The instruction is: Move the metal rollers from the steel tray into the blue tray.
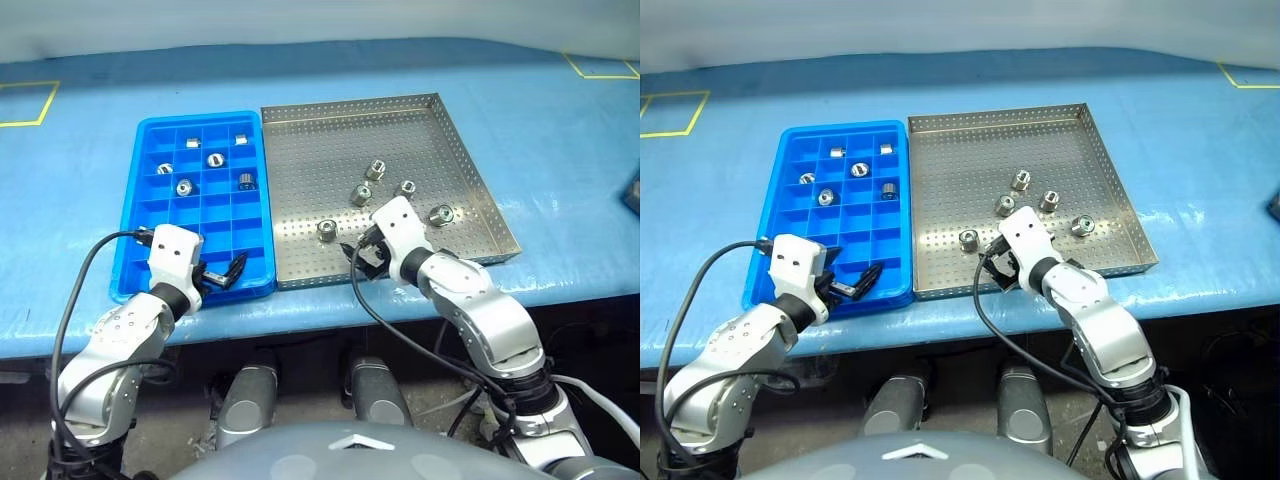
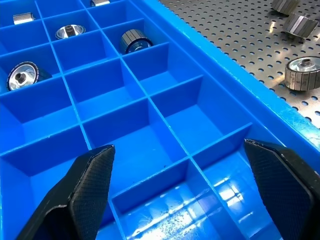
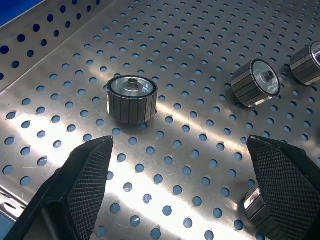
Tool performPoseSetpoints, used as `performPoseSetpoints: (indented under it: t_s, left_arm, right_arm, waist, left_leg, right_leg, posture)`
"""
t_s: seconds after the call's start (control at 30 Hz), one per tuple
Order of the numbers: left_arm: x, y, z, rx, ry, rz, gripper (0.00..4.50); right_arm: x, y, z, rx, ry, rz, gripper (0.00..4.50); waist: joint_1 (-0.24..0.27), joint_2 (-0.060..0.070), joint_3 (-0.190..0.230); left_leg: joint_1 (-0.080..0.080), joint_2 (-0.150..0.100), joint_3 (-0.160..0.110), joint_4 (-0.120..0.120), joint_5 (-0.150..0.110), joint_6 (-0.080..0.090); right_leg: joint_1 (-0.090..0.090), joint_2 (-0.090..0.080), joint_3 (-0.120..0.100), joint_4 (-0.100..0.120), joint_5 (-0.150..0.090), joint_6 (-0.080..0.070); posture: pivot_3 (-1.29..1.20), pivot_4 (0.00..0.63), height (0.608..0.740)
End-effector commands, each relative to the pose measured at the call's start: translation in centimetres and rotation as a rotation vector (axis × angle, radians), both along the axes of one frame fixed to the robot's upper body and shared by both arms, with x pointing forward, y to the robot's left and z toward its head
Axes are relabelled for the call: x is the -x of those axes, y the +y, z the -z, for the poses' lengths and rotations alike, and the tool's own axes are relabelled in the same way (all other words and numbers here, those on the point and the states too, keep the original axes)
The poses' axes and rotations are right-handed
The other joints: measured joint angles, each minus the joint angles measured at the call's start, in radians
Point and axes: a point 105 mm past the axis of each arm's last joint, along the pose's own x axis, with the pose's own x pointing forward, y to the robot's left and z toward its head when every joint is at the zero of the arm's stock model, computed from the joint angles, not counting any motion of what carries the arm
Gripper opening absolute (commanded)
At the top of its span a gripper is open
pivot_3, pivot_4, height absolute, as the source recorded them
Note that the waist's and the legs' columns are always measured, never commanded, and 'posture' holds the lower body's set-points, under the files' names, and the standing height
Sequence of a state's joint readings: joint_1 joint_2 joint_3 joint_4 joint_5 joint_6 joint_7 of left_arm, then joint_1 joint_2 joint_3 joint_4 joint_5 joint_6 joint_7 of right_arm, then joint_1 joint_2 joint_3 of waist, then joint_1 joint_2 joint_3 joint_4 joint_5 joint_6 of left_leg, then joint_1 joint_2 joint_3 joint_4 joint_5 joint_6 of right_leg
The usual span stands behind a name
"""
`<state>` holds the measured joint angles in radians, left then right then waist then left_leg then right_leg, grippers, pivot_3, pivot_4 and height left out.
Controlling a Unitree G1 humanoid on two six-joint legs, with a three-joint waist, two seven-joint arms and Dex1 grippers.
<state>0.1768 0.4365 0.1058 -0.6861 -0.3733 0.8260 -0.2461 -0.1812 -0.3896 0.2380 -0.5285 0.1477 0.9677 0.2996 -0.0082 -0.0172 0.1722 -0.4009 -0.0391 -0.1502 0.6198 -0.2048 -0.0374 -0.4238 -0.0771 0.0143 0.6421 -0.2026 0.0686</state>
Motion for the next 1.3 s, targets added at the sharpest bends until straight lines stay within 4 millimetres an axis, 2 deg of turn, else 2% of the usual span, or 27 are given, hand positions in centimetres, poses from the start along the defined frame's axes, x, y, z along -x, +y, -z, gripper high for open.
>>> performPoseSetpoints:
  t_s: [0.03,0.93,1.1,1.2,1.3]
  left_arm:
    - [0.1,-0.4,-0.3,-0.003,-0.015,0.019,4.49]
    - [-0.1,-0.6,-0.6,-0.002,-0.034,0.027,4.49]
    - [-1.0,-0.7,-1.9,0.002,-0.106,0.025,4.49]
    - [-2.4,-1.2,-3.5,-0.041,-0.168,0.060,4.49]
    - [-4.9,-3.6,-5.4,-0.012,-0.230,0.149,4.49]
  right_arm:
    - [0.0,0.2,-0.8,-0.014,-0.036,-0.010,4.50]
    - [0.4,0.7,-0.9,-0.027,-0.034,-0.045,4.50]
    - [0.5,0.8,-1.2,-0.043,-0.044,-0.049,4.50]
    - [0.6,0.9,-1.5,-0.062,-0.054,-0.056,4.50]
    - [0.8,1.0,-1.6,-0.067,-0.054,-0.061,4.50]
  waist:
    - [0.000,0.000,0.000]
    - [0.000,0.000,0.000]
    - [0.000,0.000,0.000]
    - [0.003,0.000,0.000]
    - [0.008,0.000,0.000]
  left_leg:
    - [0.000,0.000,0.000,0.000,0.000,0.000]
    - [0.000,0.000,0.000,0.000,0.000,0.000]
    - [0.000,0.000,0.000,0.000,0.000,0.000]
    - [0.000,0.000,0.000,0.001,0.000,0.000]
    - [0.000,-0.001,-0.001,0.002,0.000,0.000]
  right_leg:
    - [0.000,0.000,0.000,0.000,0.000,0.000]
    - [0.000,0.000,0.000,0.000,0.000,0.000]
    - [0.000,0.000,0.000,0.000,0.000,0.000]
    - [0.000,0.000,0.000,0.000,0.000,0.000]
    - [0.002,0.000,0.000,0.000,0.001,0.001]
  posture:
    - [0.07,0.150,0.740]
    - [0.06,0.150,0.740]
    - [0.05,0.150,0.740]
    - [0.05,0.150,0.740]
    - [0.02,0.150,0.740]
